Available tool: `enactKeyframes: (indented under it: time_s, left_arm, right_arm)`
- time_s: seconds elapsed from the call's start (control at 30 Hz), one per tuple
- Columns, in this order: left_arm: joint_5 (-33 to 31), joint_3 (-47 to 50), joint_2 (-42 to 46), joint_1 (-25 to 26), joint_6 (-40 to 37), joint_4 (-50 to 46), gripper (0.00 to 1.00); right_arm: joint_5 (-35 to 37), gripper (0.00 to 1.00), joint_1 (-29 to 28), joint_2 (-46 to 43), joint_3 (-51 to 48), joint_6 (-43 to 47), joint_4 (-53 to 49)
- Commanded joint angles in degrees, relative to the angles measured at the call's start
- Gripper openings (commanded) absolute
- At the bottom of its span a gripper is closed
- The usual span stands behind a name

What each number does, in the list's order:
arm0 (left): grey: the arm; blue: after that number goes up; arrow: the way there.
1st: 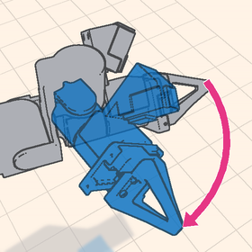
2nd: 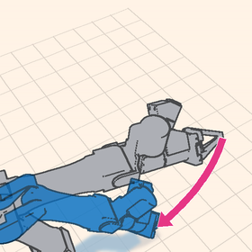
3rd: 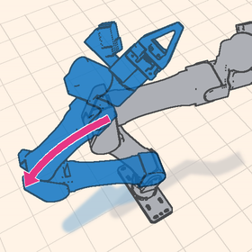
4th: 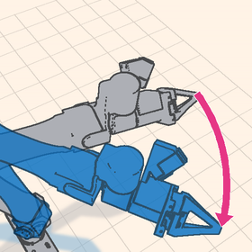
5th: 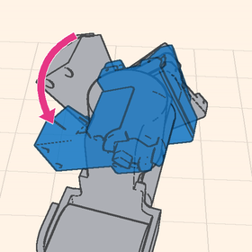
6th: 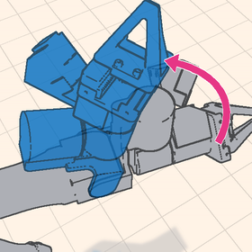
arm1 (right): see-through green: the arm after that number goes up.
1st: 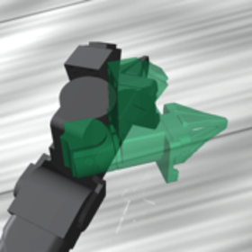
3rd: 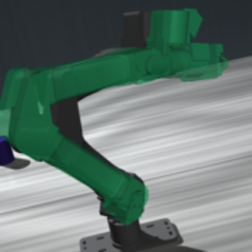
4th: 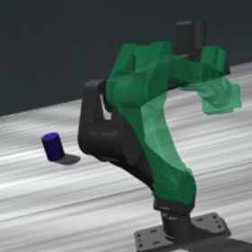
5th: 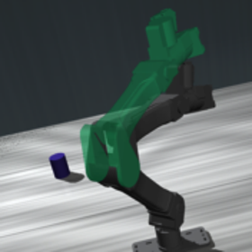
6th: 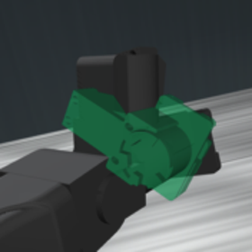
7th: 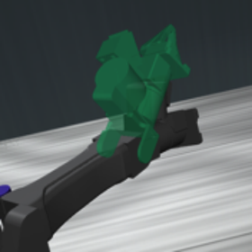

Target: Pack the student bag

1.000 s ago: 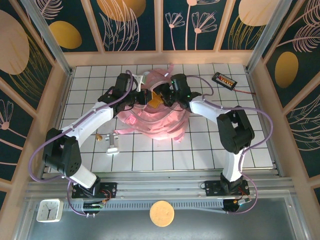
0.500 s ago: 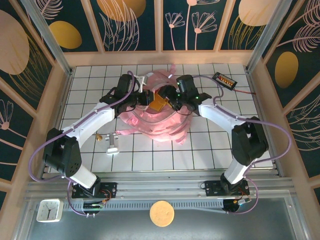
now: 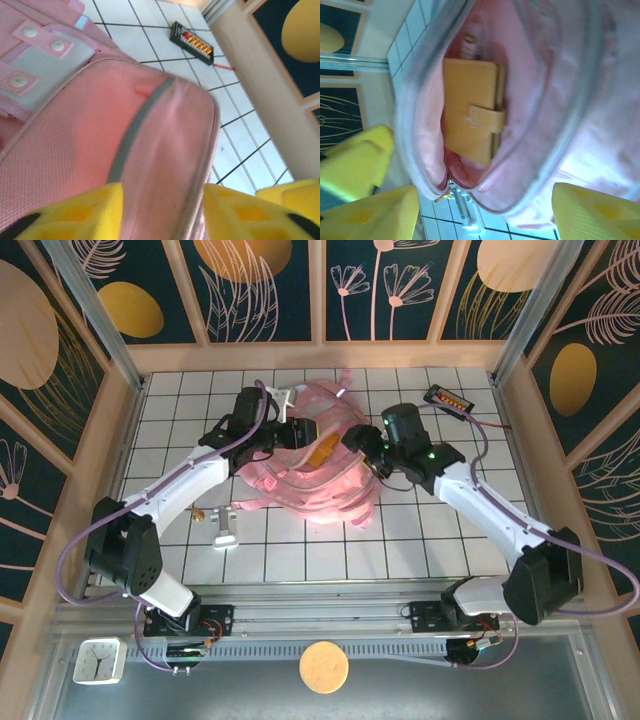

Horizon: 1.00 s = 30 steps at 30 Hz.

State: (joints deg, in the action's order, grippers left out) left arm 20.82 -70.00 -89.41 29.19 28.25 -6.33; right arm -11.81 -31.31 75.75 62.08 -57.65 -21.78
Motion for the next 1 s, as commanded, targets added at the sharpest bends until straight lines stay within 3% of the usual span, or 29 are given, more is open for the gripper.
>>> enactKeyframes:
  time_s: [0.0,0.03,0.17,0.33,0.47,0.67,0.97]
  left_arm:
    - [1.4,3.4,6.0,-0.2,0.3,1.7,0.58]
    - [0.6,4.8,7.7,-0.3,0.5,0.7,0.63]
    - [-1.0,10.1,11.3,-2.8,5.3,-3.2,0.63]
    - [8.9,20.3,10.8,-12.2,15.9,4.9,0.62]
    - [13.1,23.2,8.0,-15.9,18.9,10.8,0.61]
    - [18.3,27.4,2.4,-18.5,27.5,24.3,0.59]
    - [18.8,25.6,-4.9,-20.1,28.7,26.2,0.57]
  right_arm:
    - [1.1,0.71,1.2,-1.6,-4.3,-2.0,-2.6]
    - [1.0,0.71,0.9,-1.6,-4.8,-2.2,-2.3]
    - [0.9,0.71,0.3,0.5,-4.9,-2.8,-0.8]
    - [-0.2,0.71,-0.9,3.8,-3.0,-2.7,0.2]
    - [0.0,0.71,-0.9,4.3,-1.0,-2.0,-1.8]
    - [0.9,0.67,-1.0,2.3,-1.4,-2.2,-3.1]
    - [3.4,0.65,-1.5,-1.5,-1.7,-3.3,-6.3]
